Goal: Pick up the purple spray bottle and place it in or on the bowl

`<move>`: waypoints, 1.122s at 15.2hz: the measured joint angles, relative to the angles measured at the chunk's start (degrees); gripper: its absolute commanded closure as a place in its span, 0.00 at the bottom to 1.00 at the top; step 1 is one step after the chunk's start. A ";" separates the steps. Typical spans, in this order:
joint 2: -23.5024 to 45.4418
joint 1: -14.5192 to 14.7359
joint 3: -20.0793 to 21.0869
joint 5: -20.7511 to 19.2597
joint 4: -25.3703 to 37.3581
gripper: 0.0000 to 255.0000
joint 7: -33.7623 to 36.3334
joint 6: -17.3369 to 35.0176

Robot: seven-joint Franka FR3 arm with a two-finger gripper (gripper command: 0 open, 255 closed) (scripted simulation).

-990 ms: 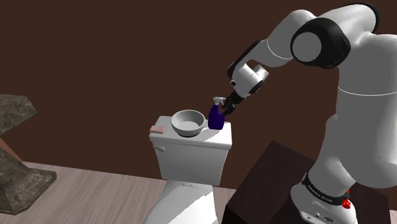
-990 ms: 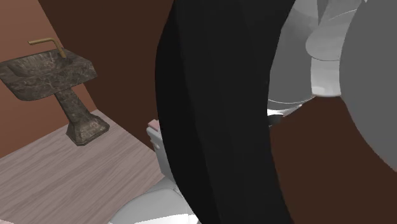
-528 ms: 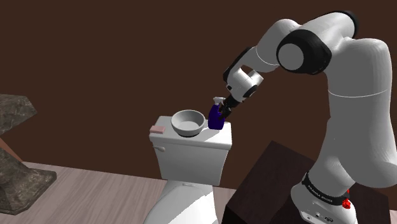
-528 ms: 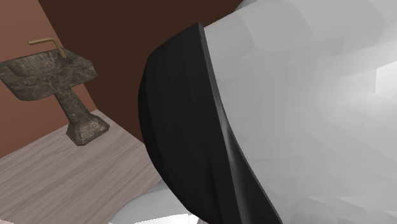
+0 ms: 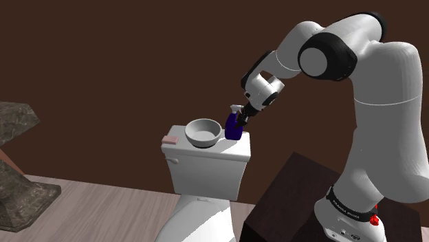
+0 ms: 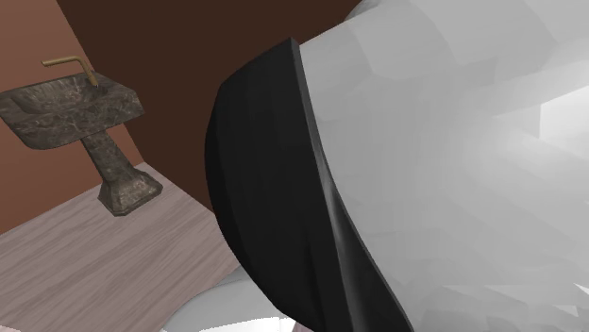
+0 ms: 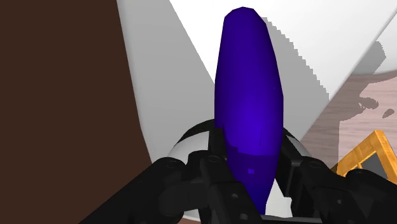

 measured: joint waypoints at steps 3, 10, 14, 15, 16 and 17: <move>-0.01 0.00 0.00 0.00 0.00 1.00 0.00 0.00; -0.87 0.46 -0.46 -1.04 -0.22 1.00 0.90 0.14; -3.69 1.79 -2.04 -4.64 -0.81 1.00 3.78 0.38; -4.42 2.15 -2.46 -5.58 -0.97 1.00 4.53 0.46; -5.20 2.50 -2.88 -6.54 -1.17 1.00 5.25 0.53; -6.02 2.94 -3.35 -7.69 -1.24 1.00 6.24 0.60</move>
